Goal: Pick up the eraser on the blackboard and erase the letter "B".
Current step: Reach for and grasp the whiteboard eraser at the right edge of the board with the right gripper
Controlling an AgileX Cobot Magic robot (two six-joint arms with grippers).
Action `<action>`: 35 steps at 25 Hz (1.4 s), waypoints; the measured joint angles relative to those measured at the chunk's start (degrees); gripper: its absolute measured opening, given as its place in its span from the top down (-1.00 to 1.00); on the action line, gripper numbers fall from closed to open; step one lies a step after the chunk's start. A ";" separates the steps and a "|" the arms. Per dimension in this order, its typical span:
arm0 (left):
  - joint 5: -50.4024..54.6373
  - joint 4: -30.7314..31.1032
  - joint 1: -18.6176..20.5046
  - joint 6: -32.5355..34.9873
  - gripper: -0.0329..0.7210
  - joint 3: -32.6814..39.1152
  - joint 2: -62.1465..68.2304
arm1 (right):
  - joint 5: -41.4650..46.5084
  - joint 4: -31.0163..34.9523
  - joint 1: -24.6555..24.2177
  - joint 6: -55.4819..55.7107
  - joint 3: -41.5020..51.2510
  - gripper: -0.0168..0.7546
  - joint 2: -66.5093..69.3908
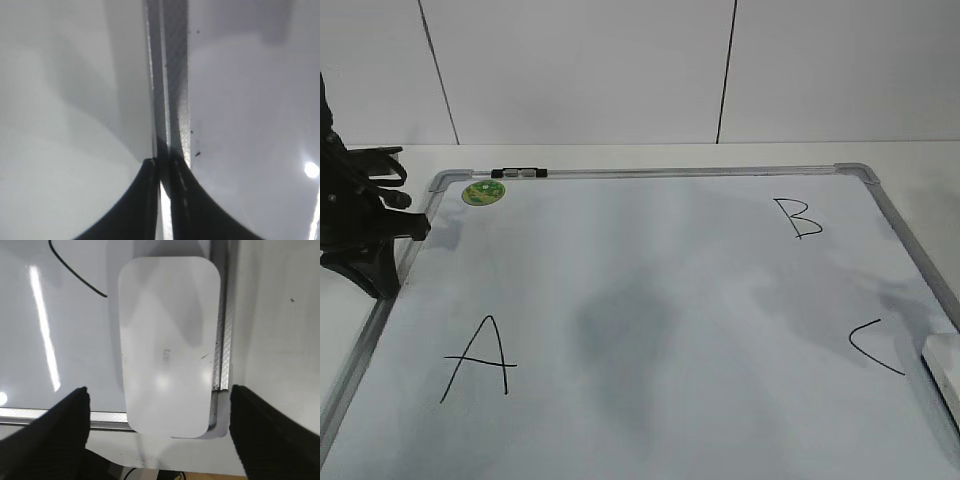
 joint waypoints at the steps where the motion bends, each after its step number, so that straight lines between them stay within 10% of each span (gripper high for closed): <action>1: 0.00 0.00 0.00 0.00 0.85 0.00 0.00 | -0.12 -0.89 0.49 0.71 0.00 -0.79 0.12; 35: 0.00 0.00 0.00 0.00 0.85 0.00 0.04 | -3.87 -1.01 0.95 3.83 -0.04 -0.81 12.74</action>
